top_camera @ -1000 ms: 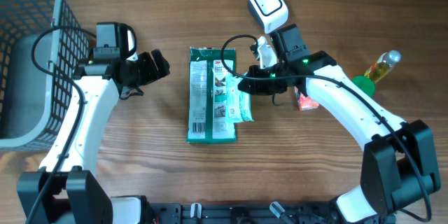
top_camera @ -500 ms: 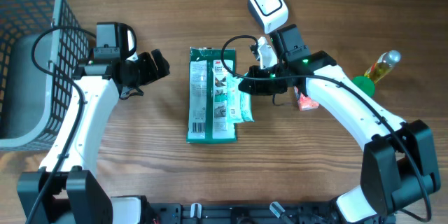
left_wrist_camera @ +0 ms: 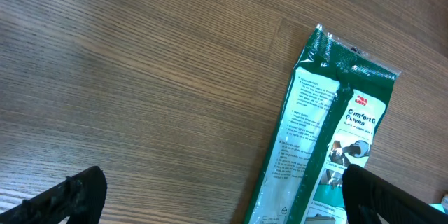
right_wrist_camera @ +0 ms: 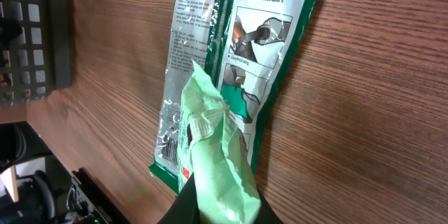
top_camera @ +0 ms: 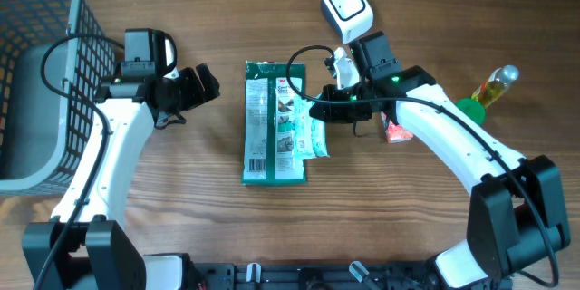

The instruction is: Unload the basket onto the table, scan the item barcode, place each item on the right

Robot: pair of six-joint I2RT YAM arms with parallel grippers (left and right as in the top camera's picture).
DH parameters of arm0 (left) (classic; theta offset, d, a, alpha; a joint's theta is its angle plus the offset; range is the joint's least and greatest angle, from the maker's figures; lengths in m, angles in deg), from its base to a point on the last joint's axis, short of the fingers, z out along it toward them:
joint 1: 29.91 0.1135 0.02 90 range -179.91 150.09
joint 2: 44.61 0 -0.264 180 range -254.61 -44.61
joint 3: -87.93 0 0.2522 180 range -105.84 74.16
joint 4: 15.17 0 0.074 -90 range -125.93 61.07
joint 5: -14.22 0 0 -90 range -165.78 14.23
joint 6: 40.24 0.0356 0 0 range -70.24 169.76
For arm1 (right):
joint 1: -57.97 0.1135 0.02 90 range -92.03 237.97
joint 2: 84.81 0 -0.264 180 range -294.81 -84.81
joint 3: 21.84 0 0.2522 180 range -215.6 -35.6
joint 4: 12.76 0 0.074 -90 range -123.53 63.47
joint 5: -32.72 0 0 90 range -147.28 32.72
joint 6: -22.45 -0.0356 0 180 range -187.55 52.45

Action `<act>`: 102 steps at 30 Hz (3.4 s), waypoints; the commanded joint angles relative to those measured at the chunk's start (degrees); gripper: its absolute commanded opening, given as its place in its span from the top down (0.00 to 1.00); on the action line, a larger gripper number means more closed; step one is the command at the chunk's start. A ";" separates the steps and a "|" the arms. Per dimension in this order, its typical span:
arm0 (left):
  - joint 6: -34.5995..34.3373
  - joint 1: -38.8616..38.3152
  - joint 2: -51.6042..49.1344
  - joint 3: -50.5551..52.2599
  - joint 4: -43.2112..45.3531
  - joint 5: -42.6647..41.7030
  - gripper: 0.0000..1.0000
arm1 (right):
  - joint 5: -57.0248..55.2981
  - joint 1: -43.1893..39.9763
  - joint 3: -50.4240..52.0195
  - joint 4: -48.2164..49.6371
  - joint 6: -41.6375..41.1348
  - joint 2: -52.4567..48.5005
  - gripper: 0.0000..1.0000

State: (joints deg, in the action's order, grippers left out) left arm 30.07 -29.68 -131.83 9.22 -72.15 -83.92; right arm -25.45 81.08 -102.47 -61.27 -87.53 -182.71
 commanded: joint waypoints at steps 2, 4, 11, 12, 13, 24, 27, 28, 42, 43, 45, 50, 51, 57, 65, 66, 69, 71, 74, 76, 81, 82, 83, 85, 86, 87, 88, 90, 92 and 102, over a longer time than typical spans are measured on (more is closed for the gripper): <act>-0.52 0.11 -0.24 0.57 0.17 0.74 0.00 | -0.52 0.13 -0.17 -0.07 0.96 0.42 0.96; -0.50 0.11 -0.24 0.57 0.17 0.74 0.00 | -0.55 0.13 -0.17 -0.07 0.94 0.42 0.96; -0.50 0.11 -0.24 0.57 0.17 0.74 0.00 | -0.55 0.13 -0.17 -0.07 0.96 0.42 0.96; -0.50 0.11 -0.24 0.57 0.17 0.74 0.00 | -0.55 0.13 -0.17 -0.07 0.96 0.42 0.96; -0.50 0.11 -0.24 0.57 0.17 0.74 0.00 | -0.55 0.13 -0.17 -0.07 0.92 0.42 0.96; -0.50 0.11 -0.24 0.57 0.17 0.74 0.00 | -1.51 0.13 -5.03 -5.09 0.42 0.68 0.96; -0.50 0.11 -0.24 0.57 0.17 0.74 0.00 | -8.15 0.13 -11.02 -13.66 3.91 1.66 0.96; -0.50 0.11 -0.24 0.57 0.17 0.74 0.00 | -10.25 0.13 -13.64 -16.94 5.35 1.81 0.96; -0.50 0.11 -0.24 0.57 0.17 0.74 0.00 | -50.69 0.15 -45.99 -26.16 30.77 -1.07 0.96; -0.52 0.11 -0.24 0.57 0.17 0.74 0.00 | -53.07 0.15 -45.99 -23.93 30.86 -2.49 0.96; -0.52 0.11 -0.24 0.57 0.17 0.74 0.00 | -55.60 0.15 -45.92 -19.43 33.22 -5.95 0.96; -0.50 0.11 -0.24 0.57 0.17 0.74 0.00 | -66.29 1.14 -45.92 -7.63 39.17 -15.96 0.96; -0.52 0.11 -0.24 0.57 0.17 0.74 0.00 | -68.39 1.60 -45.92 -5.27 40.52 -17.64 0.96; -0.52 0.11 -0.24 0.57 0.17 0.74 0.00 | -81.66 5.01 -45.92 14.73 51.89 -28.72 0.96; -0.50 0.11 -0.24 0.57 0.17 0.74 0.00 | -82.62 5.70 -45.90 26.97 50.86 -36.89 0.96; -0.50 0.11 -0.24 0.57 0.17 0.74 0.00 | -81.83 5.73 -45.90 26.95 49.35 -37.51 0.96; -0.52 0.11 -0.24 0.57 0.17 0.74 0.00 | -77.57 5.77 -45.05 26.23 44.74 -38.27 0.96; -0.50 0.11 -0.24 0.57 0.17 0.74 0.00 | -72.48 5.92 -44.85 23.78 41.13 -38.27 0.96; -0.50 0.11 -0.24 0.57 0.17 0.74 0.00 | -67.38 5.97 -44.85 21.40 35.54 -38.27 0.96; -0.50 0.11 -0.24 0.57 0.17 0.74 0.00 | -65.72 5.97 -44.85 20.22 33.14 -38.27 0.96; -0.52 0.11 -0.24 0.57 0.17 0.74 0.00 | -61.72 5.95 -44.85 18.18 31.87 -38.29 0.96; -0.52 0.11 -0.24 0.57 0.17 0.74 0.00 | -61.72 5.90 -44.85 18.14 31.95 -38.29 0.96; -0.50 0.11 -0.24 0.57 0.17 0.74 0.00 | -61.75 5.68 -44.85 18.14 32.00 -38.29 0.96; -0.50 0.11 -0.24 0.57 0.17 0.74 0.00 | -62.82 5.05 -44.87 16.48 31.69 -37.13 0.96; -0.50 0.11 -0.24 0.57 0.17 0.74 0.00 | -63.87 4.85 -44.87 15.76 31.08 -36.11 0.96; -0.50 0.11 -0.24 0.57 0.17 0.74 0.00 | -65.37 4.70 -44.87 14.80 29.81 -34.25 0.96; -0.50 0.11 -0.24 0.57 0.17 0.74 0.00 | -65.42 4.66 -44.87 13.27 28.76 -31.71 0.96; -0.50 0.11 -0.24 0.57 0.17 0.74 0.00 | -63.63 4.68 -44.87 7.02 24.28 -25.81 0.96; -0.50 0.11 -0.24 0.57 0.17 0.74 0.00 | -58.51 4.66 -44.87 -1.22 19.65 -20.44 0.96; -0.52 0.11 -0.24 0.57 0.17 0.74 0.00 | -40.06 4.20 -40.74 -50.36 -4.59 -9.99 0.96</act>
State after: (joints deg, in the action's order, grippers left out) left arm 30.07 -29.68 -131.86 9.37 -72.13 -83.68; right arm -69.53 85.61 -146.93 -108.76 -85.85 -190.61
